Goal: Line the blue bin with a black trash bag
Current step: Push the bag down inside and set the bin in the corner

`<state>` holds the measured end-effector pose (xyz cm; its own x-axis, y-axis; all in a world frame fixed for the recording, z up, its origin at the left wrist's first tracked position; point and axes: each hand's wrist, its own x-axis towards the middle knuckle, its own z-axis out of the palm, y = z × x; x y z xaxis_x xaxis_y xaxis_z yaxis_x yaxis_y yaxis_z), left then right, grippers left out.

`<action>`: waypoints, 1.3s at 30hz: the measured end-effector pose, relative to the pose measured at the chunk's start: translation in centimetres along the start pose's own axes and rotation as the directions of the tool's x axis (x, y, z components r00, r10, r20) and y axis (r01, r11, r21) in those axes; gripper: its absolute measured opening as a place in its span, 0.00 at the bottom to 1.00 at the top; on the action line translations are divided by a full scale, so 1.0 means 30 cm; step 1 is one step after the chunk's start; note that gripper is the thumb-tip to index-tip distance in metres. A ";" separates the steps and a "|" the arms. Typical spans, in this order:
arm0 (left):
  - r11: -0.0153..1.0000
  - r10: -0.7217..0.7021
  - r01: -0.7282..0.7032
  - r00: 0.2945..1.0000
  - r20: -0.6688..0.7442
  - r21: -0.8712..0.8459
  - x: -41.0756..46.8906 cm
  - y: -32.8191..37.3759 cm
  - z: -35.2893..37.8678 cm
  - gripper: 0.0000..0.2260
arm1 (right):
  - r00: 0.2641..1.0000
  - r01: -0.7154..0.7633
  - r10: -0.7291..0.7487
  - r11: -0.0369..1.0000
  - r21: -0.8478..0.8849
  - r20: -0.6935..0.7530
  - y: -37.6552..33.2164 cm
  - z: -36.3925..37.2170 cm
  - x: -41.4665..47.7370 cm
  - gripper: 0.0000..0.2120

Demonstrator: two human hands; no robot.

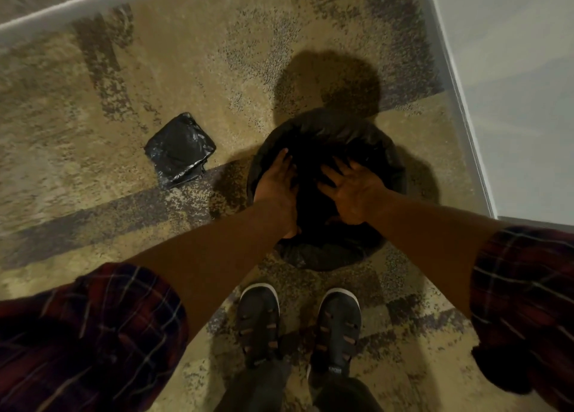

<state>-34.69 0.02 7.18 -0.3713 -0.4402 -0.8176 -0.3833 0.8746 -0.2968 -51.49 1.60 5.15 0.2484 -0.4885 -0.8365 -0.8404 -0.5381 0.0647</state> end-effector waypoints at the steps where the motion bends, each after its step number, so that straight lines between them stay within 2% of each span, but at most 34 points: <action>1: 1.000 0.001 -0.001 1.000 -0.011 -0.011 -0.005 -0.001 -0.006 0.49 | 1.000 0.011 -0.011 1.000 0.021 -0.028 -0.005 -0.003 -0.010 0.46; 5: 0.997 0.019 -0.027 0.994 -0.106 -0.067 -0.040 -0.008 -0.042 0.45 | 0.982 0.008 0.008 0.996 0.086 -0.186 -0.053 -0.049 -0.087 0.38; 7: 0.999 0.033 -0.038 0.989 -0.144 -0.033 -0.053 -0.012 -0.063 0.43 | 0.980 -0.013 0.038 0.991 0.131 -0.193 -0.067 -0.067 -0.140 0.36; 11: 1.000 -0.002 0.006 0.987 -0.158 0.023 -0.061 -0.029 -0.077 0.47 | 0.994 -0.027 0.054 0.961 0.275 -0.092 -0.120 -0.036 -0.235 0.41; 15: 0.997 0.001 0.006 0.996 -0.085 0.072 -0.046 -0.055 -0.052 0.49 | 0.996 -0.069 0.046 0.937 0.341 0.073 -0.148 0.039 -0.242 0.40; 17: 0.997 0.018 -0.011 0.995 -0.093 0.077 -0.048 -0.057 -0.038 0.48 | 0.997 -0.066 0.046 0.934 0.350 0.063 -0.142 0.044 -0.232 0.40; 21: 0.996 0.077 -0.083 0.980 -0.183 -0.026 -0.094 -0.035 -0.047 0.39 | 0.989 0.013 0.028 0.959 0.282 -0.143 -0.106 -0.021 -0.233 0.33; 24: 0.959 0.059 -0.101 0.985 -0.160 -0.264 -0.152 -0.001 -0.067 0.32 | 0.945 0.092 -0.035 0.983 0.160 -0.327 -0.035 -0.108 -0.219 0.22; 26: 0.899 0.082 -0.131 0.987 -0.135 -0.417 -0.186 0.018 -0.080 0.33 | 0.913 0.182 -0.133 0.979 0.093 -0.384 0.019 -0.162 -0.193 0.21; 29: 0.853 0.132 -0.182 0.982 -0.135 -0.489 -0.198 0.033 -0.075 0.37 | 0.875 0.277 -0.300 0.954 -0.116 -0.380 0.092 -0.214 -0.146 0.25; 34: 0.850 0.153 -0.148 0.988 -0.032 -0.505 -0.172 0.049 0.010 0.40 | 0.913 0.222 -0.300 0.934 -0.279 -0.278 0.165 -0.200 -0.100 0.31; 37: 0.863 0.128 -0.168 0.985 -0.116 -0.476 -0.169 0.054 0.054 0.40 | 0.920 0.225 -0.302 0.929 -0.295 -0.250 0.167 -0.169 -0.106 0.32; 39: 0.852 0.103 -0.202 0.969 -0.223 -0.483 -0.182 0.057 0.070 0.38 | 0.902 0.235 -0.302 0.943 -0.235 -0.309 0.145 -0.157 -0.129 0.30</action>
<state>-31.53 4.34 10.09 -0.5884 -0.3816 -0.7128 -0.6600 0.7360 0.1508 -53.83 -2.08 11.22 0.6263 -0.4906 -0.6059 -0.6211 -0.7837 -0.0074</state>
